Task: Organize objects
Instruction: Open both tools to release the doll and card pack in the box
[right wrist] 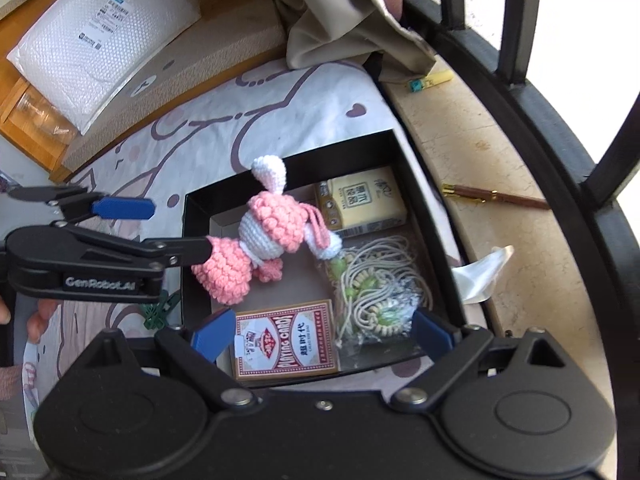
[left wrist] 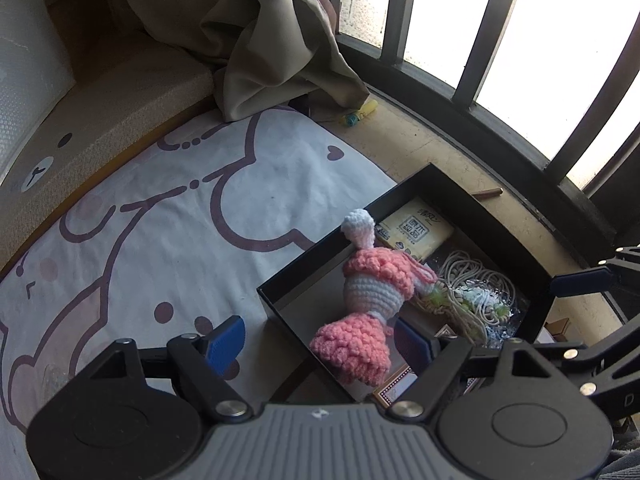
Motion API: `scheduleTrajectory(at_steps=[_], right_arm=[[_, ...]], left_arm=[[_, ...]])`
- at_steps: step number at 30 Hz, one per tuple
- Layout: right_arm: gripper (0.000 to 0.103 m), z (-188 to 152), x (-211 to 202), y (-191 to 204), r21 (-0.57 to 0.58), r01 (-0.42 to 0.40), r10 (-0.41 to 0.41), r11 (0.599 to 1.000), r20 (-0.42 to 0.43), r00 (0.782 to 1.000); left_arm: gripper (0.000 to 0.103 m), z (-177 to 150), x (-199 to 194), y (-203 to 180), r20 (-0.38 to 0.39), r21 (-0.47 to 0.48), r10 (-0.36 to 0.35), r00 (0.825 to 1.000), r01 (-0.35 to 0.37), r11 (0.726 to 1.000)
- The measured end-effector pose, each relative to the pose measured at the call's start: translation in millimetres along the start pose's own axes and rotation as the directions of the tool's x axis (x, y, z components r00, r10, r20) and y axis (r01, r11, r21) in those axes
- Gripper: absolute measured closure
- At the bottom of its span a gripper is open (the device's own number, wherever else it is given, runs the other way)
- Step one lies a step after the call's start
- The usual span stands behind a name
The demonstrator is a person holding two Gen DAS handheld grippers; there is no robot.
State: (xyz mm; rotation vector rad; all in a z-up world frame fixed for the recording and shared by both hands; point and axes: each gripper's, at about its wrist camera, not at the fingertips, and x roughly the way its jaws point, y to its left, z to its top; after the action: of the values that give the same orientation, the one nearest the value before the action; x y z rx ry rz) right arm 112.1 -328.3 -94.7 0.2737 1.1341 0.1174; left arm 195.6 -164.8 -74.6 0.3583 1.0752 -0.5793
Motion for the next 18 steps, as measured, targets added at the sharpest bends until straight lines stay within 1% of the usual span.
scheduleTrajectory(at_steps=[6,11,18], right_arm=[[0.008,-3.7,-18.9,-7.5,0.003,0.019,-0.019,1.000,0.062,0.998],[0.007,-8.6,-35.2,-6.4,-0.008,0.029,-0.028,1.000,0.112,0.993],[0.007,-15.8,-53.0,-4.4,-0.018,0.043,-0.039,0.999,0.161,0.986]], left_arm=[[0.021,-9.1,-22.1,-6.6,0.030,-0.061,0.016,0.999,-0.014,0.998],[0.021,-18.2,-40.9,-14.8,0.055,-0.087,0.031,0.998,-0.026,0.996],[0.021,-32.6,-60.9,-24.5,0.080,-0.127,0.060,0.995,-0.049,0.991]])
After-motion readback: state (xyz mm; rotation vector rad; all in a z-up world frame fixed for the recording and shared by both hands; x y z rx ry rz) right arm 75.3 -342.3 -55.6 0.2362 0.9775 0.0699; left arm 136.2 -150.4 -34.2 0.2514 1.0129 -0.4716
